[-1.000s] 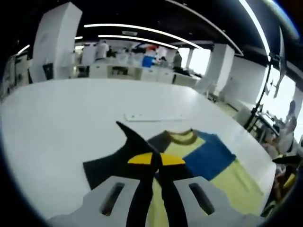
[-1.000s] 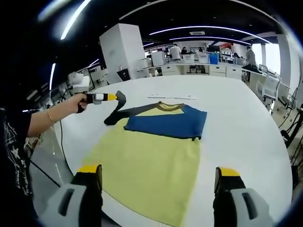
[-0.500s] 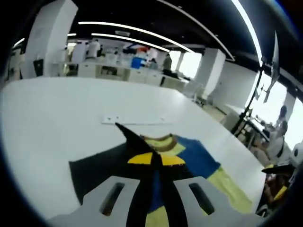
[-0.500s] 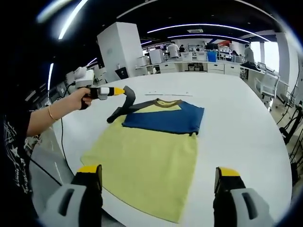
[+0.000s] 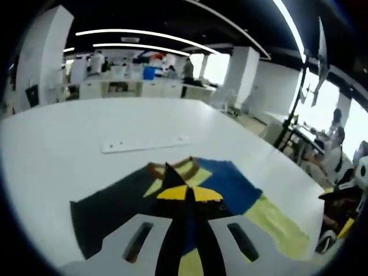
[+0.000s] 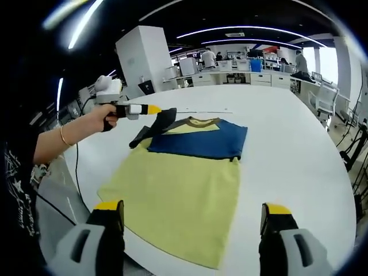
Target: Fold the garment on the visible template until the final outline fits inside the template.
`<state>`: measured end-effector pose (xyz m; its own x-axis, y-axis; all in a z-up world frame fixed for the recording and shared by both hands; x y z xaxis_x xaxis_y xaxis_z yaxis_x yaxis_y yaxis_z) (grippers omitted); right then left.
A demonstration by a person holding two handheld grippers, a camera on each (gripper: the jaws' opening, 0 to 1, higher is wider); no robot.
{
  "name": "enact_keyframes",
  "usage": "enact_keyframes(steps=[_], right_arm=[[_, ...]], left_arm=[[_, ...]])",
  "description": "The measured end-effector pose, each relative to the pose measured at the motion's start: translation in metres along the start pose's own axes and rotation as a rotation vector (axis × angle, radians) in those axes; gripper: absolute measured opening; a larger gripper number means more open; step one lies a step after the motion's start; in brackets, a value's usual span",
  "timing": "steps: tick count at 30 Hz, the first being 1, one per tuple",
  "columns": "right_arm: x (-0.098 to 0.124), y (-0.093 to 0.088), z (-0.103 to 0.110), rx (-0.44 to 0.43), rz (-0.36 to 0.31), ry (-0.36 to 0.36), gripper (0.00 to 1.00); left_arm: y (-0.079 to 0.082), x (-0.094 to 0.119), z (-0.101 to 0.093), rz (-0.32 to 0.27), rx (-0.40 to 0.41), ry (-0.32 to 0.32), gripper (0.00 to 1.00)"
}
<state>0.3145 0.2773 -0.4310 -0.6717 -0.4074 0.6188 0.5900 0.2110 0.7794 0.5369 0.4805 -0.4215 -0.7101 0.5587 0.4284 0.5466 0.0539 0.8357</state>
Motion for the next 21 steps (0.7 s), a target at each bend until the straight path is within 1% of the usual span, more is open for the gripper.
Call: enact_keyframes(steps=[6,11,16,21], right_arm=[[0.001,-0.003,-0.003,-0.009,0.001,-0.007,0.99],[0.001,-0.006,-0.004,-0.016,0.005,-0.010,0.99],[0.002,-0.006,-0.002,-0.020,0.002,-0.009,0.99],[0.002,-0.008,-0.003,-0.023,0.003,-0.010,0.99]], left_arm=[[0.002,-0.004,-0.019,0.000,-0.008,-0.037,0.00],[0.005,-0.009,-0.026,-0.003,-0.012,-0.052,0.00],[0.010,-0.013,-0.038,-0.012,-0.016,-0.068,0.00],[0.016,-0.018,-0.055,-0.023,-0.014,-0.101,0.00]])
Point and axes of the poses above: the point that each gripper's makers call its tool centre point, and the gripper's own axes: x roughly backward along the fingers, z roughly to its left, y roughly out of its top, the point moved 2 cm from there along x, roughly backward along the fingers, and after that the axes turned 8 degrees about x, right-handed, at the moved point
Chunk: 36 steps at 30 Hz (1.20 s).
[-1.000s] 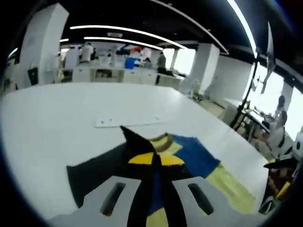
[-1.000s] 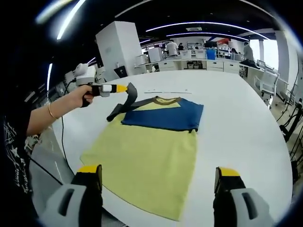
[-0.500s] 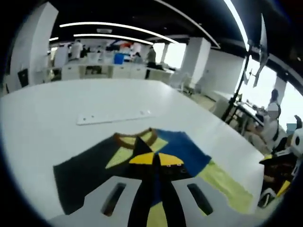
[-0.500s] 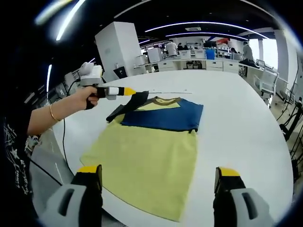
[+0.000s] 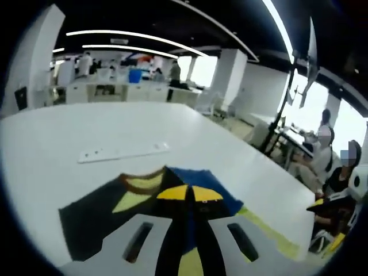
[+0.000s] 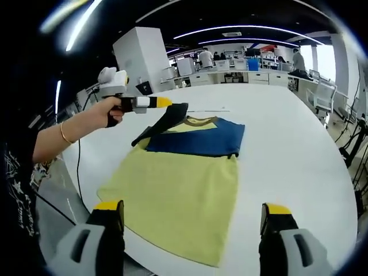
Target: Fold the garment on the visible template until the final outline fits inside the template.
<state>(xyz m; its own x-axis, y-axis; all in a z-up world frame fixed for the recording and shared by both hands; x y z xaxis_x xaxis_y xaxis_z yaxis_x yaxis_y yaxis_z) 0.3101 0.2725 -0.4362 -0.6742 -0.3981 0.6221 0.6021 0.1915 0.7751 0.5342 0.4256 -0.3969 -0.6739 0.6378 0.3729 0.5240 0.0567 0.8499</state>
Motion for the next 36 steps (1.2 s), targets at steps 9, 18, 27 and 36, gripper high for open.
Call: enact_keyframes(steps=[9,18,27,36], right_arm=[[0.000,-0.002,-0.001,-0.003,0.005,-0.003,0.99],[0.000,-0.003,-0.001,-0.003,0.012,0.000,0.99],[0.002,-0.005,-0.002,-0.010,0.012,-0.006,0.99],[0.002,-0.010,-0.004,-0.015,0.023,-0.009,0.99]], left_arm=[[0.000,-0.014,-0.027,0.006,-0.011,-0.057,0.00],[-0.007,-0.026,-0.047,0.028,-0.035,-0.103,0.00],[-0.011,-0.033,-0.074,0.026,-0.036,-0.169,0.00],[-0.031,-0.045,-0.083,0.059,-0.039,-0.180,0.00]])
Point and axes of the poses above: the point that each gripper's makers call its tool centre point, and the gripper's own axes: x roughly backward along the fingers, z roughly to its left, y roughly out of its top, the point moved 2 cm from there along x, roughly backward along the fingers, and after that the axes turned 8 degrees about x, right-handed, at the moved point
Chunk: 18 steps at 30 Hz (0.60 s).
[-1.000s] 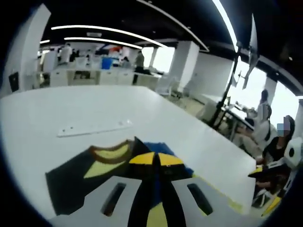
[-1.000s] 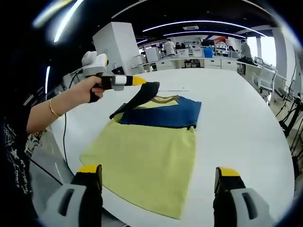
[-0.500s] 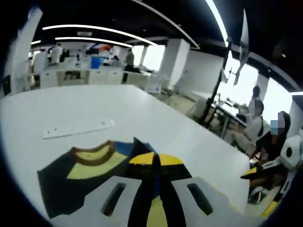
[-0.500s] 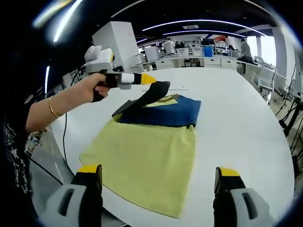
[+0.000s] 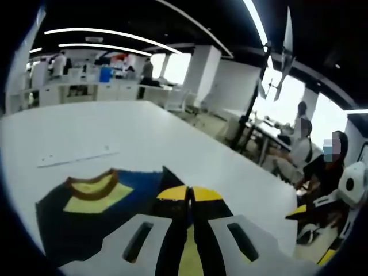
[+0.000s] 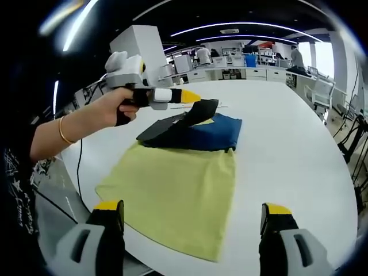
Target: Fold the garment on the visible template until the final outline fits inside the template.
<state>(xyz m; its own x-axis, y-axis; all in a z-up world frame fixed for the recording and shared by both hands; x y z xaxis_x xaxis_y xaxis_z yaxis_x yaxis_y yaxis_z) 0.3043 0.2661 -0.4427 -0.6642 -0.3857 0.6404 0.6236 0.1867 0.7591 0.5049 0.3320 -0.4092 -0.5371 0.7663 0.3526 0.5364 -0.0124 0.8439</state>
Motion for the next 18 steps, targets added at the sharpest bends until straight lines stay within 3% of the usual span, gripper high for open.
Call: enact_keyframes(steps=[18], right_arm=[[0.000,-0.001,-0.004,-0.003,0.002,0.000,0.99]], left_arm=[[-0.061,-0.029,-0.003,0.103,0.041,-0.004,0.00]])
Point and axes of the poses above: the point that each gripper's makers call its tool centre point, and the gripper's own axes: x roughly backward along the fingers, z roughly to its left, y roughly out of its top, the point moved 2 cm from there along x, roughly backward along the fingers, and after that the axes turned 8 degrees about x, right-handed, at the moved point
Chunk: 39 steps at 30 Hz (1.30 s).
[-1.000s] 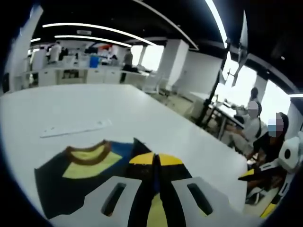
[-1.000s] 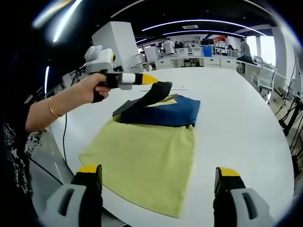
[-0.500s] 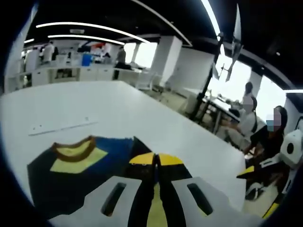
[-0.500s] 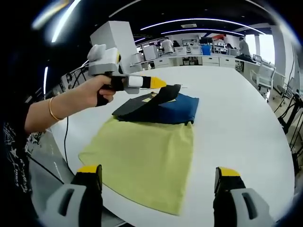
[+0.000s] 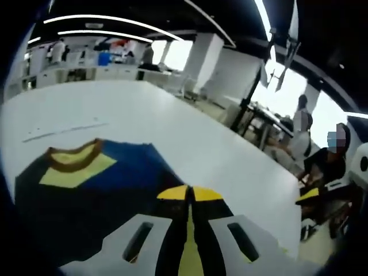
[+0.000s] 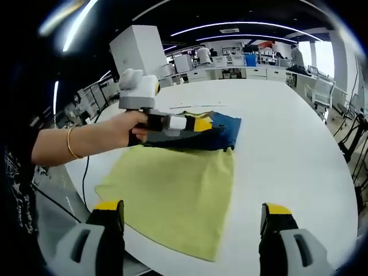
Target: Fold the garment on the visible template until the final outline fits inside the template.
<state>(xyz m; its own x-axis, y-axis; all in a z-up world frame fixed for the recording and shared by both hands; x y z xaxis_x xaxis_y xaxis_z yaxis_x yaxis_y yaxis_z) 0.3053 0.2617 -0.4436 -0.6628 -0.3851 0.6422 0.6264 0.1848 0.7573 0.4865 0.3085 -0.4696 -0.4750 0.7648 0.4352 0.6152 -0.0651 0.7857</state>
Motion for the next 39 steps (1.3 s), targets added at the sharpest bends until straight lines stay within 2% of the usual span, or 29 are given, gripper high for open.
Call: enact_keyframes(steps=[6,9,11,14,17,23,29,34,39], right_arm=[[0.000,-0.001,0.000,-0.007,-0.005,-0.002,0.99],[-0.003,-0.002,0.003,-0.008,-0.006,0.005,0.99],[-0.004,-0.001,0.004,-0.006,-0.007,0.008,0.99],[-0.005,0.000,0.006,-0.005,-0.014,0.011,0.99],[-0.004,0.002,0.004,-0.006,-0.020,0.011,0.99],[-0.004,0.001,0.002,-0.006,-0.016,0.009,0.99],[-0.010,0.000,0.003,0.003,-0.007,0.024,0.99],[-0.014,0.004,0.006,0.011,-0.010,0.035,0.99],[-0.019,0.007,0.008,0.047,0.004,0.049,0.99]], left_arm=[[-0.013,-0.004,-0.004,0.037,-0.020,0.000,0.00],[-0.020,-0.009,-0.005,0.059,-0.015,-0.016,0.00],[-0.026,-0.011,-0.010,0.075,-0.019,-0.049,0.00],[-0.033,-0.011,-0.012,0.098,-0.037,-0.046,0.00],[-0.032,-0.012,-0.011,0.098,-0.047,-0.048,0.00],[-0.021,-0.001,-0.015,0.056,-0.095,-0.050,0.00],[-0.012,0.013,0.000,0.029,-0.100,-0.028,0.13],[-0.002,0.029,0.017,-0.005,-0.155,0.010,0.27],[0.003,0.048,0.028,-0.022,-0.168,0.029,0.42]])
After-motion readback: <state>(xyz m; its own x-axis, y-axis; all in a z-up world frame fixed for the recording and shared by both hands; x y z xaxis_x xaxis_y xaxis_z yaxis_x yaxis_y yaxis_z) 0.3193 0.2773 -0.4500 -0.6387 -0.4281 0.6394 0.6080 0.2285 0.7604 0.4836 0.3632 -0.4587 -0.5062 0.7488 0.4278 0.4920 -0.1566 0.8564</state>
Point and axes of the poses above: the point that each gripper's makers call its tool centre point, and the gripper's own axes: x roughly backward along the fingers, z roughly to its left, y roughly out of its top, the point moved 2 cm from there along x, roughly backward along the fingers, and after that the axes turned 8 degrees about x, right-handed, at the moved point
